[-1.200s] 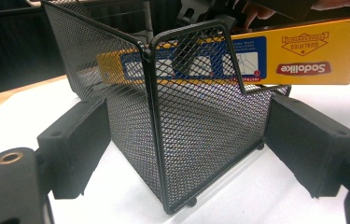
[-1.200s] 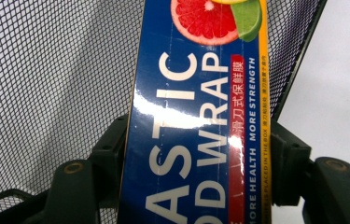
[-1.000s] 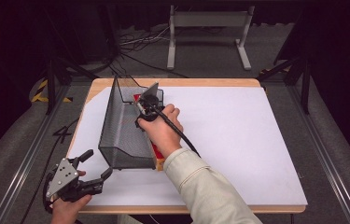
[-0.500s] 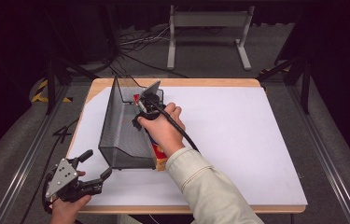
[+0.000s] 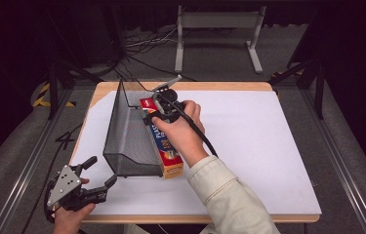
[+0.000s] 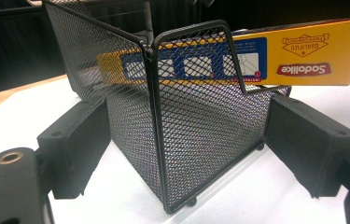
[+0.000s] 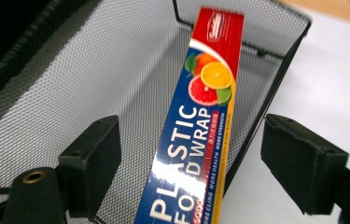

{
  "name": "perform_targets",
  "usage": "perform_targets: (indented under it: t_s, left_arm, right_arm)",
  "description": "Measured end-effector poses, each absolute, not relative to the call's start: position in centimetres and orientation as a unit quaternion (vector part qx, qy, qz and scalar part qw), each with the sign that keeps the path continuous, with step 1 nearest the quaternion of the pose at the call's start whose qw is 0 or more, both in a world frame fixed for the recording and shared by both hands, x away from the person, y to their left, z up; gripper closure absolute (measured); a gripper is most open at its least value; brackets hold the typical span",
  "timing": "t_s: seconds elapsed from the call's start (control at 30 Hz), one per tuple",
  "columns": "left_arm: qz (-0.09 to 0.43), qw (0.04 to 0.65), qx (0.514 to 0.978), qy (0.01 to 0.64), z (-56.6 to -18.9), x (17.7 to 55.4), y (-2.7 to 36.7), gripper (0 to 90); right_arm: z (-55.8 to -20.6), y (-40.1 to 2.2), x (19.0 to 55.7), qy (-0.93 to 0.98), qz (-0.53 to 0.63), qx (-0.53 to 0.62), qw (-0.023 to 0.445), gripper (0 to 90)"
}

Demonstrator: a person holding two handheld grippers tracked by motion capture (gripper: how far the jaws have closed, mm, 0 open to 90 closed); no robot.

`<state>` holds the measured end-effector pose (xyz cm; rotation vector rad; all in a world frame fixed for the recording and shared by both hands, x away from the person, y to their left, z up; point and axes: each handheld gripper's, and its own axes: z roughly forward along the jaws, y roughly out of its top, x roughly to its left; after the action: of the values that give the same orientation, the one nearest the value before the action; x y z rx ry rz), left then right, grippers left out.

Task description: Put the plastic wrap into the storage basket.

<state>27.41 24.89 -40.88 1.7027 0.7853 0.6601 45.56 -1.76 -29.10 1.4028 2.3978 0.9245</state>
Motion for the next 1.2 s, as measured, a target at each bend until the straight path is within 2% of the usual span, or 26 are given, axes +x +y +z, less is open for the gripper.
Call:
perform_targets:
  t_s: [0.6,1.2]
  left_arm:
    - [0.276,0.54,0.721,0.335,-41.0,27.6,24.8,15.6]
    - [0.268,0.536,0.726,0.337,-41.1,28.6,24.2,15.7]
  right_arm:
    - [-26.3,-8.2,43.0,0.8,0.406,0.422,0.132,17.2]
    - [-25.9,-19.0,38.0,0.783,0.455,0.38,0.185,15.3]
